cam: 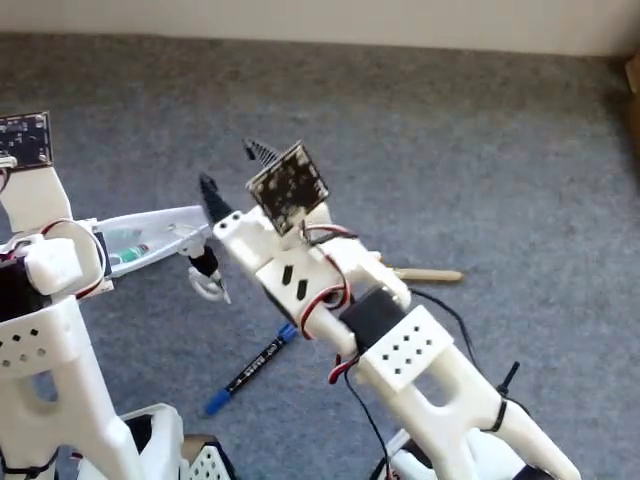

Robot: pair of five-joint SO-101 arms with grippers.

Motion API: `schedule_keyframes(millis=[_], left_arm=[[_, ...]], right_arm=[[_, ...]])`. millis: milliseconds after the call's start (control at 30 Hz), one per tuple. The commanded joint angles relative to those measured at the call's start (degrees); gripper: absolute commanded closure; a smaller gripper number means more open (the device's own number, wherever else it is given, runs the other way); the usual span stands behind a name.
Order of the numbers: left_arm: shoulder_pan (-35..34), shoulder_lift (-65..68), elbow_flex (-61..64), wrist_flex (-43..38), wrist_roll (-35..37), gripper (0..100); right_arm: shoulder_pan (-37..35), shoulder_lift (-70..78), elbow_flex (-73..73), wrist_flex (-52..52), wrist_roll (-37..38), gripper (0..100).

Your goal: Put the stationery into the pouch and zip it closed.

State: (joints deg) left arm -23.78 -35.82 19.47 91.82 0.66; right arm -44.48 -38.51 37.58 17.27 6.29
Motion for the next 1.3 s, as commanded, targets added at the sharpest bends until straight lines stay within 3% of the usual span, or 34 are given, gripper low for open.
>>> schedule_keyframes(millis=[0, 133, 233, 400, 633, 900, 1267], left_arm=[[-0.8, 1.6, 1.5, -0.4, 0.5, 99], [-0.8, 1.6, 1.5, -0.4, 0.5, 99], [-0.8, 1.6, 1.5, -0.4, 0.5, 99], [-1.1, 1.6, 1.3, -0.4, 0.5, 99], [-8.0, 1.5, 1.0, -1.8, 3.3, 99], [-10.4, 1.5, 0.9, -1.9, 3.3, 99], [-10.3, 1.5, 1.0, -1.9, 3.3, 99]], right_arm=[[3.8, -2.2, -9.0, 8.4, -1.9, 78.2], [9.1, -1.7, -18.2, 18.0, -8.8, 78.3], [11.6, -1.6, -23.8, 22.5, -9.3, 78.3], [14.5, -1.6, -27.9, 27.2, -9.1, 78.3], [14.5, 0.2, -27.8, 27.5, -3.2, 81.3], [14.5, 18.9, -32.7, 34.3, 0.3, 84.6], [14.8, 45.5, -61.2, 58.6, -4.0, 84.9]])
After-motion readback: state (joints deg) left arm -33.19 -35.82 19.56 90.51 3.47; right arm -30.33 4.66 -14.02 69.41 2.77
